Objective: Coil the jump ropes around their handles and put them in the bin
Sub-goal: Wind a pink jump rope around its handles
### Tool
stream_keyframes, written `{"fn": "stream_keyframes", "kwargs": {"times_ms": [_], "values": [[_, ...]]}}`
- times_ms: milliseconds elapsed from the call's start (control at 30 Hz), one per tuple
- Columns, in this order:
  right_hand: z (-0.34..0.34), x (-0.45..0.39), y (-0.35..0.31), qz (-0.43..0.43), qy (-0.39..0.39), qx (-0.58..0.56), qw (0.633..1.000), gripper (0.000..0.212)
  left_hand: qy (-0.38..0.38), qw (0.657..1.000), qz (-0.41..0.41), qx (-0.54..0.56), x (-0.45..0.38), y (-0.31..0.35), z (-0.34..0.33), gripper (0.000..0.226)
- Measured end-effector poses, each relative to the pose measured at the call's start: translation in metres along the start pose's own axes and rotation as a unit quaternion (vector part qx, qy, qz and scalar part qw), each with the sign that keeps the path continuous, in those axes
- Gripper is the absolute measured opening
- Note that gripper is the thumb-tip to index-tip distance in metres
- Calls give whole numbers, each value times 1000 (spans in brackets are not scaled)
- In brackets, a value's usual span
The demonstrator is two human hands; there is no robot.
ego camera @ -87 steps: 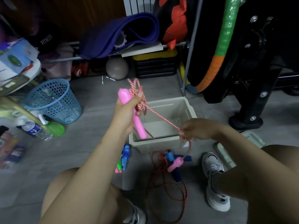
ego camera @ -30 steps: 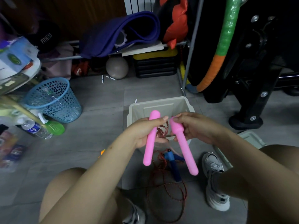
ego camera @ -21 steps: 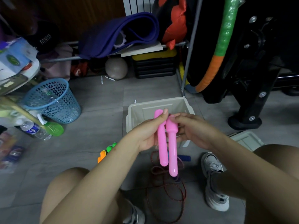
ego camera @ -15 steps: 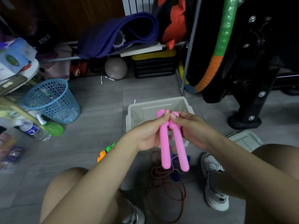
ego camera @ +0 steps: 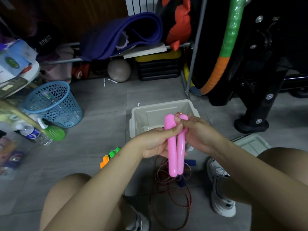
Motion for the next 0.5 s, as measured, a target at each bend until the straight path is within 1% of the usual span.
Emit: {"fn": "stream_keyframes", "kwargs": {"times_ms": [67, 167, 233, 300, 400, 500], "values": [[5, 0, -3, 5, 31, 15, 999, 19, 14, 999, -26, 43, -2, -3, -3, 32], [12, -1, -12, 53, 62, 13, 997, 13, 44, 996, -52, 53, -5, -5, -4, 17], [17, -1, -14, 64, 85, 35, 994, 17, 57, 995, -64, 47, -5, -3, -4, 13], [17, -1, -16, 60, 82, 74, 992, 24, 61, 996, -69, 22, -1, 1, -3, 11], [9, 2, -15, 43, 38, 124, 991, 31, 31, 999, -41, -4, 4, 5, -6, 14], [8, 3, -11, 28, 38, 99, 994, 25, -13, 1000, 1, 6, 8, 3, -10, 15]]}}
Point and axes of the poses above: each hand's wrist, its own x-axis away from the middle knuckle, its own z-axis out of the back of the hand, y = z × x, the point moved 7 cm from there along -x, towards the middle knuckle, and after that the axes turned 8 degrees about -y, right-handed, at the moved point
